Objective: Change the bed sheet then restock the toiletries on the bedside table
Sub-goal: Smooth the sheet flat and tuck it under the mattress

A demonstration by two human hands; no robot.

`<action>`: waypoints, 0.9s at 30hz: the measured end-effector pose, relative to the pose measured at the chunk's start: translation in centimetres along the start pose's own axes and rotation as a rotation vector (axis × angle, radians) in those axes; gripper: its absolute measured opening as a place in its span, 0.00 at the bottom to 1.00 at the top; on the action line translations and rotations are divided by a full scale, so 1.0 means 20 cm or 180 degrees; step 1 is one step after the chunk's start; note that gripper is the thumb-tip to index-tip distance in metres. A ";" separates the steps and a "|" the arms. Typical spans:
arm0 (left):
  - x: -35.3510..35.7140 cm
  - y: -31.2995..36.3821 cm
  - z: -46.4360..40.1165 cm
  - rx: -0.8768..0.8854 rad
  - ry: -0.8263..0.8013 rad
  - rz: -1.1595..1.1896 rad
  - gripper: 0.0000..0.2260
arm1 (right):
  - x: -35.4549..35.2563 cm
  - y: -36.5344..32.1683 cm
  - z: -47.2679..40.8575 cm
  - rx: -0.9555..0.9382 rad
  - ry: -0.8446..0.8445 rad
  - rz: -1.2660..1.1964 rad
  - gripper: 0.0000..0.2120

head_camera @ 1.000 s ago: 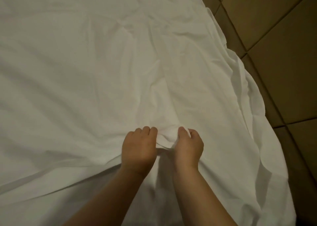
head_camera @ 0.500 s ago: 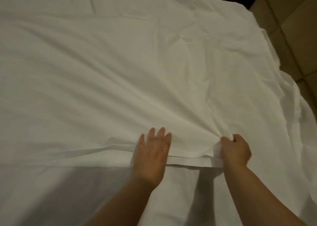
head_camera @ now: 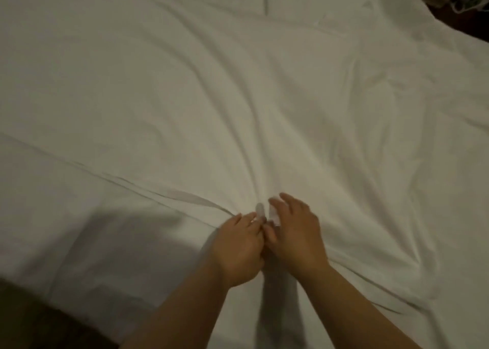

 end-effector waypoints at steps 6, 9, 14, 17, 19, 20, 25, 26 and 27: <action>-0.15 -0.46 0.09 -0.1060 0.0529 -0.0232 0.21 | 0.12 0.04 0.06 -0.0458 0.0198 0.0726 0.20; -0.14 -0.56 0.06 -0.1484 0.0179 -0.0520 0.23 | 0.10 0.09 0.08 -0.0485 0.0501 0.1133 0.10; -0.18 -0.52 -0.03 -0.1326 0.0272 -0.0927 0.14 | 0.05 0.13 0.04 -0.0707 0.0780 0.0940 0.07; -0.20 -0.54 0.04 -0.1221 -0.0094 -0.1106 0.15 | 0.06 0.08 0.11 -0.0902 0.0772 0.0894 0.06; -0.19 -0.54 0.09 -0.1009 -0.0253 -0.1069 0.15 | 0.09 0.08 0.16 -0.1042 0.0657 0.0976 0.10; -0.18 -0.55 0.12 -0.0957 -0.0249 -0.0893 0.14 | 0.09 0.08 0.17 -0.1068 0.0592 0.0996 0.11; -0.18 -0.49 0.14 -0.0838 0.0542 -0.0446 0.18 | 0.16 0.09 0.19 -0.1427 0.0207 0.1120 0.11; -0.14 -0.47 0.13 -0.0822 0.0364 -0.0409 0.21 | 0.17 0.10 0.20 -0.1521 0.0107 0.1124 0.12; -0.10 -0.46 0.12 -0.0810 0.0246 -0.0422 0.23 | 0.17 0.11 0.21 -0.1641 0.0086 0.1158 0.10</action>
Point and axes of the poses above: each hand's wrist, its own z-axis away from the middle knuckle, its own x-axis out of the palm, y = z × x, the point moved 6 cm from there along -z, towards the middle knuckle, and after that the axes turned 3 degrees about -x, right-handed, at the moved point
